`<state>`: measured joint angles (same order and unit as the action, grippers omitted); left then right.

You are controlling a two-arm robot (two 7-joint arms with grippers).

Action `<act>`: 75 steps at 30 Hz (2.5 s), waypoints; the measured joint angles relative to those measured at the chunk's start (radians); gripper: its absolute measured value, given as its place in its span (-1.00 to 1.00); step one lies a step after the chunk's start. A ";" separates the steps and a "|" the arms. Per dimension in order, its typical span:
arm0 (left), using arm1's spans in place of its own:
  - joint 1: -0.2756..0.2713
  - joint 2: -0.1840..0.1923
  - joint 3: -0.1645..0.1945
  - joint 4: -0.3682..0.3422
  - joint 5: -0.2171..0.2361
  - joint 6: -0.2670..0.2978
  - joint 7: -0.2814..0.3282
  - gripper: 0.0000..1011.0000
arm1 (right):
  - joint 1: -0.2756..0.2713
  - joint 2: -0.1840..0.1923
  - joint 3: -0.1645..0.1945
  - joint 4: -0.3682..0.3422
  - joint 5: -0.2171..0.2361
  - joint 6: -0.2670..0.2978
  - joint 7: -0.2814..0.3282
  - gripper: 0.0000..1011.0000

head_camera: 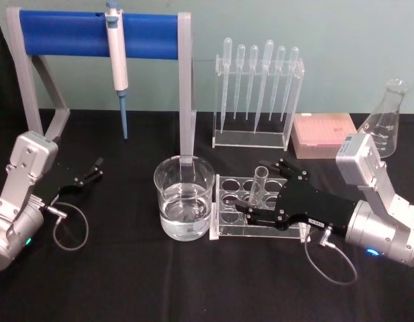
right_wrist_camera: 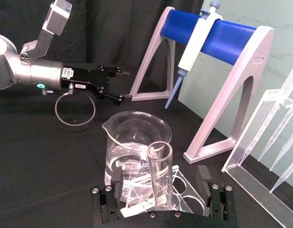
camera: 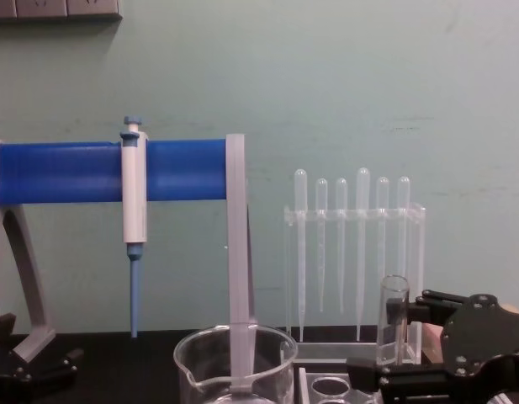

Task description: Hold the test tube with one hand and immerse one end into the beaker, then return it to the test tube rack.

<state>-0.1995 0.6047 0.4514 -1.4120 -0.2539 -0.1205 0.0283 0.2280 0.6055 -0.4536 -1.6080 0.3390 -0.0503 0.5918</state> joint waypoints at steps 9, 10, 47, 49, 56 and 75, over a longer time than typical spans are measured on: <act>0.000 0.000 0.000 0.000 0.000 0.000 0.000 0.98 | -0.002 0.002 0.001 -0.003 0.000 -0.001 0.000 0.58; 0.000 0.000 0.000 0.000 0.000 0.000 0.000 0.98 | -0.002 0.002 0.001 -0.003 0.000 -0.001 0.000 0.56; 0.000 0.000 0.000 0.000 0.000 0.000 0.000 0.98 | 0.037 0.023 0.033 -0.050 0.049 0.068 0.022 -0.55; 0.000 0.000 0.000 0.000 0.000 0.000 0.000 0.98 | 0.050 0.034 0.041 -0.073 0.073 0.105 0.028 -0.55; 0.000 0.000 0.000 0.000 0.000 0.000 0.000 0.98 | 0.083 0.067 0.058 -0.130 0.157 0.199 0.054 -0.56; 0.000 0.000 0.000 0.000 0.000 0.000 0.000 0.98 | 0.124 0.151 0.095 -0.251 0.268 0.285 0.037 -0.55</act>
<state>-0.1995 0.6047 0.4514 -1.4120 -0.2539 -0.1205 0.0283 0.3523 0.7569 -0.3588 -1.8591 0.6071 0.2351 0.6291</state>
